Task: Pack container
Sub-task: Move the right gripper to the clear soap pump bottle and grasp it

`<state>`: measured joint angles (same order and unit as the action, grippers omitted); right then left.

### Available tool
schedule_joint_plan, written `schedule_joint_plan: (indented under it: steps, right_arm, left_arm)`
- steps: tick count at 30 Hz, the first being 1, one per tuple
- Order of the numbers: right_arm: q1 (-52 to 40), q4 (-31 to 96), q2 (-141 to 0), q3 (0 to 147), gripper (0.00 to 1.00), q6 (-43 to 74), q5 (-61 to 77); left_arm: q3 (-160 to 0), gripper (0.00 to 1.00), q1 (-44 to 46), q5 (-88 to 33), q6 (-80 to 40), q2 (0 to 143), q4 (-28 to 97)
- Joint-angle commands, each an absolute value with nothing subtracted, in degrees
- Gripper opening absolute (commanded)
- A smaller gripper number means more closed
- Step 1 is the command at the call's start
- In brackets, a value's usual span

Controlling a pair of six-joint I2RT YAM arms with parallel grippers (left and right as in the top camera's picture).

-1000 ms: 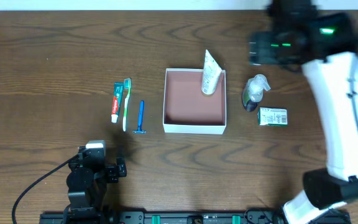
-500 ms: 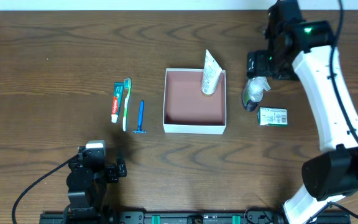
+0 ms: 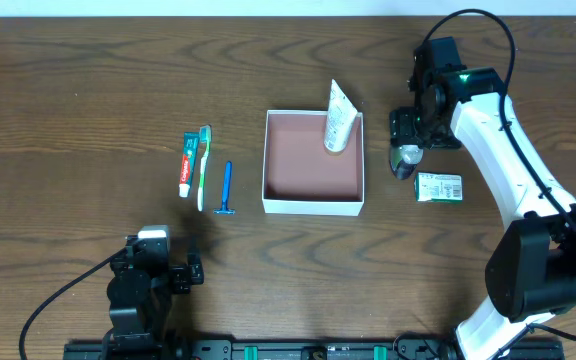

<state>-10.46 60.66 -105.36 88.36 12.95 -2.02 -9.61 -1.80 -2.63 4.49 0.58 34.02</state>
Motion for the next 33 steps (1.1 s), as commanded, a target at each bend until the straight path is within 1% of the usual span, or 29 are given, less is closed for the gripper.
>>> schedule_joint_plan:
  steps: [1, 2, 3, 4, 6, 7, 9, 13, 16, 18, 24, 26, 33]
  right_arm:
    - [-10.7, 60.6, -105.2, 87.9, 0.62, 12.8, -2.8]
    - [-10.7, 60.4, -105.2, 87.9, 0.57, 12.8, -2.8]
    - [-10.7, 60.2, -105.2, 87.9, 0.54, 12.8, -2.8]
    - [-10.7, 60.0, -105.2, 87.8, 0.54, 12.8, -2.8]
    - [-10.7, 59.2, -105.2, 87.5, 0.59, 13.1, -2.8]
    - [-10.7, 58.9, -105.2, 87.2, 0.6, 13.3, -2.8]
    - [-10.7, 58.0, -105.2, 86.3, 0.6, 13.3, -2.7]
    - [-10.7, 58.0, -105.2, 85.3, 0.54, 13.4, -2.6]
    - [-10.7, 57.8, -105.2, 85.3, 0.47, 13.4, -2.6]
    - [-10.7, 57.8, -105.2, 85.3, 0.44, 13.5, -2.6]
    - [-10.5, 57.9, -104.3, 86.0, 0.26, 13.1, -3.4]
    - [-10.5, 58.5, -103.3, 86.8, 0.22, 13.2, -3.7]
    - [-11.6, 66.0, -95.5, 91.0, 0.21, 13.3, -3.6]
  left_arm:
    - [-9.4, 0.98, -1.6, -2.6, 4.0, 0.2, 33.8]
    - [-9.4, 0.98, -1.6, -2.6, 4.0, 0.2, 33.8]
    - [-9.4, 0.98, -1.6, -2.6, 4.0, 0.2, 33.8]
    - [-9.4, 0.98, -1.6, -2.6, 4.0, 0.2, 33.8]
    - [-9.4, 0.98, -1.6, -2.6, 4.0, 0.2, 33.8]
    - [-9.4, 0.98, -1.6, -2.6, 4.0, 0.2, 33.8]
    - [-9.4, 0.98, -1.6, -2.6, 4.0, 0.2, 33.8]
    - [-9.4, 0.98, -1.6, -2.6, 4.0, 0.2, 33.8]
    - [-9.4, 0.98, -1.6, -2.6, 4.0, 0.2, 33.8]
    - [-9.4, 0.98, -1.6, -2.6, 4.0, 0.2, 33.8]
    - [-9.4, 0.98, -1.6, -2.6, 4.0, 0.2, 33.8]
    - [-9.4, 0.98, -1.6, -2.6, 4.0, 0.2, 33.8]
    - [-9.4, 0.98, -1.6, -2.6, 4.0, 0.2, 33.8]
